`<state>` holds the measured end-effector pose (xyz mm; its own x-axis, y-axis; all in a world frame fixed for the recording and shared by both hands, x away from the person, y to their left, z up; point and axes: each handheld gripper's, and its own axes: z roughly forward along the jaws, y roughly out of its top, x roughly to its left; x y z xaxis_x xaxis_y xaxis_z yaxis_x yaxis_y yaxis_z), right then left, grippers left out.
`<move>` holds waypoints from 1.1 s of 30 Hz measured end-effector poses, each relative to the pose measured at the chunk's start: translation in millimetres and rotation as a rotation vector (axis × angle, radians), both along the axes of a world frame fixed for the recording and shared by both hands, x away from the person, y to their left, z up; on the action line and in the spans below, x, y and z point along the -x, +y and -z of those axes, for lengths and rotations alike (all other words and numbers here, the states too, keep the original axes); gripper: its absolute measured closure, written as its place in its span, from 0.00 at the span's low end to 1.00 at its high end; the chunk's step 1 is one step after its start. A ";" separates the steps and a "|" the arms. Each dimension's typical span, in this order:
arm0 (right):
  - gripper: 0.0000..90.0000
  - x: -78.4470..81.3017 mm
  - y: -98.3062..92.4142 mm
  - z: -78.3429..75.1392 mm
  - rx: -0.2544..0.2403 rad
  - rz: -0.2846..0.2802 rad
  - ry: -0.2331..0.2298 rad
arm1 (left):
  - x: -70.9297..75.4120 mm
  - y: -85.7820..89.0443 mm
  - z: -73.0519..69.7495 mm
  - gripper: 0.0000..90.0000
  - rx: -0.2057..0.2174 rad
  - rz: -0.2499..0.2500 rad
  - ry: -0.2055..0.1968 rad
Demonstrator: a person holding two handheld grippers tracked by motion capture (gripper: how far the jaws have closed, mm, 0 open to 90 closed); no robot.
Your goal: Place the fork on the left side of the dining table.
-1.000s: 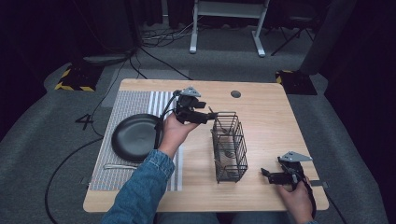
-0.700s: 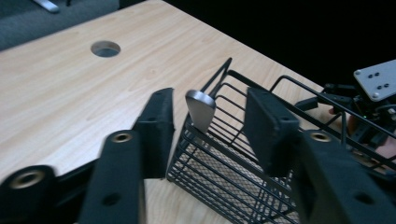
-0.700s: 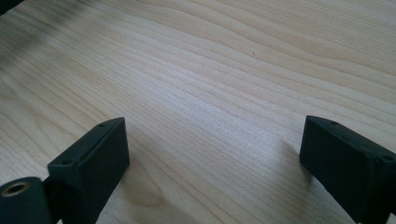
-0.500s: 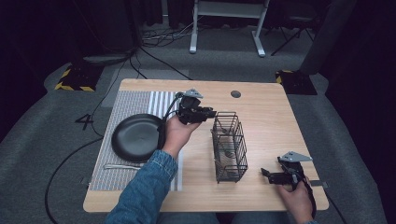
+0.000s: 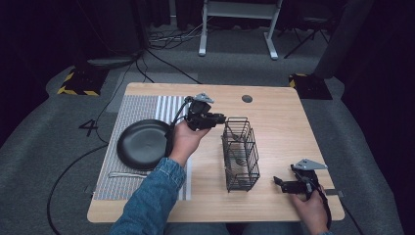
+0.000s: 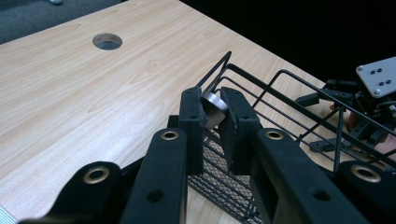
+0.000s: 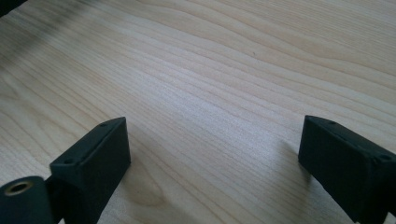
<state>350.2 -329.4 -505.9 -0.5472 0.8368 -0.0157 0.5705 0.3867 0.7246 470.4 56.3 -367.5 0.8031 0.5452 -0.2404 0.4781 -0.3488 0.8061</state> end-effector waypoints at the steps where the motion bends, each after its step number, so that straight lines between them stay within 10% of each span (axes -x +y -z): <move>1: 0.10 0.0 0.0 0.0 0.000 0.000 0.000 | 0.2 -0.1 -0.6 0.89 -0.004 0.001 -0.001; 33: 0.11 0.4 0.3 -0.1 -0.004 0.000 -0.001 | 23.1 -0.5 -47.8 0.96 -0.050 0.010 -0.082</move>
<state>349.8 -329.1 -505.8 -0.5473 0.8368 -0.0131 0.5699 0.3841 0.7264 447.3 55.9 -319.7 0.8242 0.5470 -0.1467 0.4079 -0.3936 0.8238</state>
